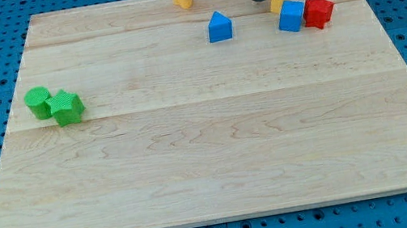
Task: Place the red circle blue triangle and the yellow hexagon in a diagonal line
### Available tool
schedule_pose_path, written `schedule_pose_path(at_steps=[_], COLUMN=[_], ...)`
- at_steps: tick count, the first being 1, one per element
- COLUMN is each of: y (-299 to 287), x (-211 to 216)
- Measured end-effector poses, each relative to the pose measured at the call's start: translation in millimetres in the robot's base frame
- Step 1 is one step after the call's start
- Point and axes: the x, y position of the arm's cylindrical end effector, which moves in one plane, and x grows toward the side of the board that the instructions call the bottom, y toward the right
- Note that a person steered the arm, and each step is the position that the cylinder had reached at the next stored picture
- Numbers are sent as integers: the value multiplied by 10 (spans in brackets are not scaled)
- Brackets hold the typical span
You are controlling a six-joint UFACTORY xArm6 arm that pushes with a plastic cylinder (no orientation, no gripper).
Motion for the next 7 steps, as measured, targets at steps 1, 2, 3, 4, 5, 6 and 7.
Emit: schedule_pose_path(at_steps=[1, 2, 3, 4, 5, 6, 7], y=[194, 657, 884, 17, -858, -419, 60], x=[-142, -56, 111, 433, 574, 781, 625])
